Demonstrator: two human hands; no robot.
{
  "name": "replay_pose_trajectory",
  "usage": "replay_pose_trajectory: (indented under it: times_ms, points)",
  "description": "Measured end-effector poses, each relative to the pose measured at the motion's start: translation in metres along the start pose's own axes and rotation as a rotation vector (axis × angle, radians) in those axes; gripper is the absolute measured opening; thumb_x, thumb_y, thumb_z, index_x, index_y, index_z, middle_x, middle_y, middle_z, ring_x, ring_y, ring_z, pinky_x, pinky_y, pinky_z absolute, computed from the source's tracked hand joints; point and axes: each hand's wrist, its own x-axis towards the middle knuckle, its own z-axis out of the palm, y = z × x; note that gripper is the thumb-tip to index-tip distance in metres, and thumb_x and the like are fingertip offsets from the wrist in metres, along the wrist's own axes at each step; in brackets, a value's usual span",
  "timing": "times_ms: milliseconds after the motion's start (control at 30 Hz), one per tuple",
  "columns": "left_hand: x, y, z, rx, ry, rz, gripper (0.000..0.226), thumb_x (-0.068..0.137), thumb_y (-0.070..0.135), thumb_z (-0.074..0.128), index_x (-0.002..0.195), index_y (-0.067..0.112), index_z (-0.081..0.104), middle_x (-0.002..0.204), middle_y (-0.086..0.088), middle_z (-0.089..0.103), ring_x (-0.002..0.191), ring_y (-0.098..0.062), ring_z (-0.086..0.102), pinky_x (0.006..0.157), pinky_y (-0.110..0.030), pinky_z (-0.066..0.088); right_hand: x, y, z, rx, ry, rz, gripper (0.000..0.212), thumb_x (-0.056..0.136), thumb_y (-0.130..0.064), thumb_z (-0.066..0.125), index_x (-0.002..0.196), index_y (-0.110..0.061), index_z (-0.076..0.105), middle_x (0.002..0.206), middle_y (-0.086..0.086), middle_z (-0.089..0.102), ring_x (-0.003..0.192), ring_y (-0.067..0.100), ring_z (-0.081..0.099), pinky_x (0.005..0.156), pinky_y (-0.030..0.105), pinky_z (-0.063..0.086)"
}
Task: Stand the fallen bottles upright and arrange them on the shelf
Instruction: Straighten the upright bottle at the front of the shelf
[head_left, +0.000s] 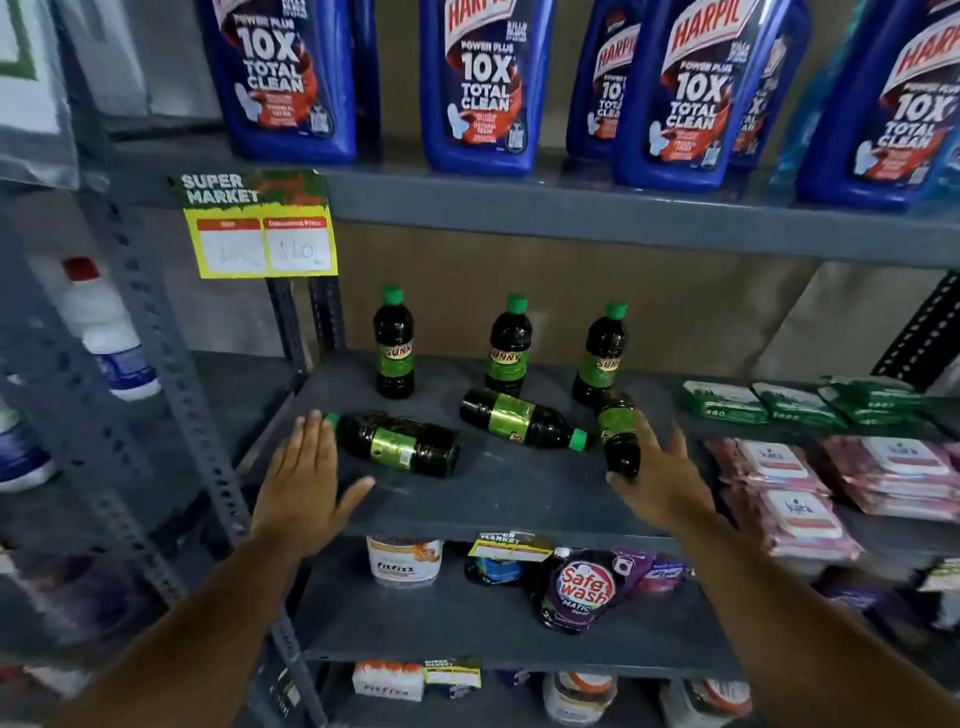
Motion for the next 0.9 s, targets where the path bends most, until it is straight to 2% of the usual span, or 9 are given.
replay_pose_trajectory:
  times_ms: [100, 200, 333, 367, 433, 533, 667, 800, 900]
  points:
    - [0.010, -0.014, 0.013, -0.017, -0.071, -0.096, 0.112, 0.076, 0.082, 0.003, 0.150, -0.002, -0.002, 0.162, -0.020, -0.003, 0.149, -0.030, -0.009, 0.122, -0.046, 0.004, 0.005, 0.003, 0.012, -0.024, 0.002, 0.045, 0.091, 0.086, -0.038, 0.066, 0.152, -0.041, 0.004, 0.161, 0.018, -0.005, 0.115, 0.048, 0.056, 0.086, 0.046, 0.049]
    - [0.014, -0.019, 0.025, -0.024, -0.128, -0.129, 0.121, 0.068, 0.087, 0.001, 0.151, -0.002, 0.004, 0.162, -0.019, 0.005, 0.149, -0.031, -0.002, 0.122, -0.046, 0.006, 0.009, 0.011, 0.027, -0.018, 0.021, 0.015, 0.078, 0.088, -0.021, 0.064, 0.153, -0.030, 0.021, 0.160, 0.021, -0.001, 0.102, 0.046, 0.063, 0.080, 0.041, 0.050]
    - [0.016, -0.023, 0.031, -0.008, -0.177, -0.142, 0.128, 0.062, 0.092, -0.003, 0.151, 0.001, 0.010, 0.162, -0.016, 0.012, 0.149, -0.031, 0.006, 0.121, -0.044, 0.010, 0.014, 0.018, 0.021, 0.026, 0.138, -0.057, 0.068, 0.077, -0.017, 0.071, 0.141, -0.015, 0.049, 0.147, 0.026, 0.034, 0.119, 0.045, 0.051, 0.090, 0.040, 0.046]
    - [0.016, -0.023, 0.031, -0.001, -0.185, -0.134, 0.128, 0.062, 0.093, -0.004, 0.151, 0.002, 0.010, 0.162, -0.016, 0.012, 0.149, -0.031, 0.006, 0.121, -0.044, 0.010, 0.016, 0.018, 0.014, 0.041, 0.194, -0.082, 0.060, 0.074, -0.017, 0.072, 0.132, -0.012, 0.058, 0.136, 0.026, 0.048, 0.117, 0.043, 0.052, 0.088, 0.038, 0.046]
    - [0.015, -0.024, 0.033, 0.000, -0.179, -0.122, 0.127, 0.063, 0.093, -0.003, 0.151, 0.002, 0.009, 0.162, -0.015, 0.011, 0.149, -0.030, 0.005, 0.121, -0.045, 0.010, 0.021, 0.011, -0.007, 0.066, 0.331, -0.137, 0.037, 0.071, -0.021, 0.072, 0.106, -0.008, 0.072, 0.105, 0.022, 0.066, 0.096, 0.041, 0.062, 0.073, 0.035, 0.047]
    - [0.015, -0.024, 0.031, -0.024, -0.176, -0.122, 0.125, 0.065, 0.093, 0.001, 0.152, 0.003, 0.008, 0.163, -0.015, 0.009, 0.149, -0.029, 0.004, 0.121, -0.045, 0.009, 0.036, -0.006, -0.045, 0.112, 0.441, -0.092, 0.021, 0.075, -0.028, 0.073, 0.092, -0.016, 0.076, 0.083, 0.017, 0.071, 0.078, 0.038, 0.066, 0.066, 0.032, 0.043]
    - [0.015, -0.022, 0.028, -0.023, -0.198, -0.128, 0.126, 0.063, 0.093, 0.001, 0.152, 0.003, 0.006, 0.163, -0.015, 0.008, 0.150, -0.029, 0.004, 0.121, -0.045, 0.010, 0.071, -0.026, -0.078, 0.177, 0.370, 0.037, 0.027, 0.077, -0.033, 0.072, 0.097, -0.016, 0.071, 0.093, 0.016, 0.069, 0.087, 0.036, 0.063, 0.072, 0.035, 0.048]
    - [0.015, -0.019, 0.023, -0.007, -0.218, -0.139, 0.124, 0.065, 0.092, 0.004, 0.152, 0.003, 0.005, 0.163, -0.015, 0.008, 0.150, -0.028, 0.004, 0.122, -0.045, 0.010, 0.096, -0.039, -0.086, 0.072, 0.255, 0.046, 0.034, 0.083, -0.036, 0.066, 0.111, -0.015, 0.067, 0.110, 0.017, 0.068, 0.102, 0.039, 0.060, 0.076, 0.034, 0.044]
    - [0.014, -0.019, 0.022, 0.008, -0.221, -0.134, 0.123, 0.066, 0.091, 0.005, 0.152, 0.003, 0.005, 0.163, -0.015, 0.008, 0.150, -0.028, 0.005, 0.122, -0.045, 0.010, 0.094, -0.042, -0.076, 0.088, 0.267, 0.083, 0.039, 0.081, -0.040, 0.063, 0.115, -0.022, 0.062, 0.110, 0.016, 0.066, 0.098, 0.039, 0.060, 0.073, 0.036, 0.047]
